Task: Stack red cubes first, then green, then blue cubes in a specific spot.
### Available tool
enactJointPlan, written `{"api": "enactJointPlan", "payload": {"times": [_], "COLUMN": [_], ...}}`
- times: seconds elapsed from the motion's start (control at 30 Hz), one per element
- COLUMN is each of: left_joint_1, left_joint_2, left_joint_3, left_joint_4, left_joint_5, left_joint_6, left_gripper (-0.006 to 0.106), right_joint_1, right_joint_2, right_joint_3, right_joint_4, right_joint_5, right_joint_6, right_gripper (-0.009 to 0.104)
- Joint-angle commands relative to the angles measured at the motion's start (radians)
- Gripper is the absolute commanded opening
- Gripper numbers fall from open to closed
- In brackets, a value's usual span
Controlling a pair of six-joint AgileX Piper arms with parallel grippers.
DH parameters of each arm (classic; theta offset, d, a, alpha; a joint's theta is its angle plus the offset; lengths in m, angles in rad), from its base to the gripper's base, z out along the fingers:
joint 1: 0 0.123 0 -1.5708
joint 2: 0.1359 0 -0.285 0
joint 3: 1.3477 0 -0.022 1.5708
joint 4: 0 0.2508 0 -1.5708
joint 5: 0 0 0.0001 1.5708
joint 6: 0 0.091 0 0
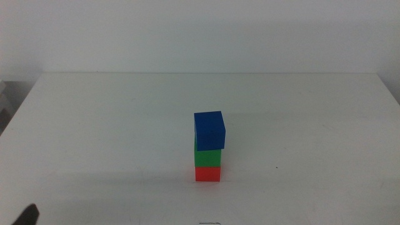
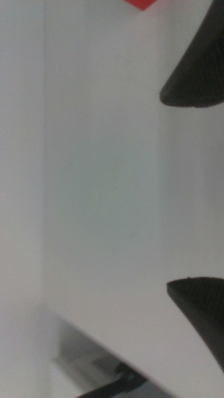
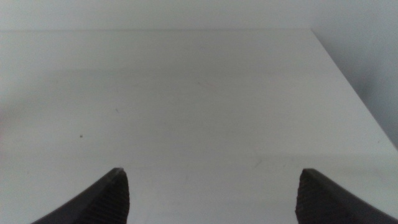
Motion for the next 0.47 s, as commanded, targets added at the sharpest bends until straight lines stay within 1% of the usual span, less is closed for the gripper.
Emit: {"api": "enactJointPlan", "payload": {"times": [0.0,0.13,0.43], "left_joint_1": [0.002,0.002,0.009], "left_joint_2": [-0.024,-0.027,-0.027], "left_joint_3": [0.004,0.064,0.06], "left_joint_4": [-0.043,-0.043,-0.043], "left_joint_5": [-0.085,-0.092,-0.076], "left_joint_6": [-0.011,-0.011,-0.011], "left_gripper": [0.094,0.094,0.094], "right_joint_1": [-0.006,-0.006,-0.006], "right_joint_2": [-0.024,-0.027,-0.027], "right_joint_3": [-0.005,0.016,0.023], "right_joint_4": [-0.016,-0.016,-0.016], "right_joint_5": [-0.087,-0.086,-0.082], "right_joint_6": [-0.013,-0.013,-0.013], "right_gripper": [0.071,0.071,0.071]}}
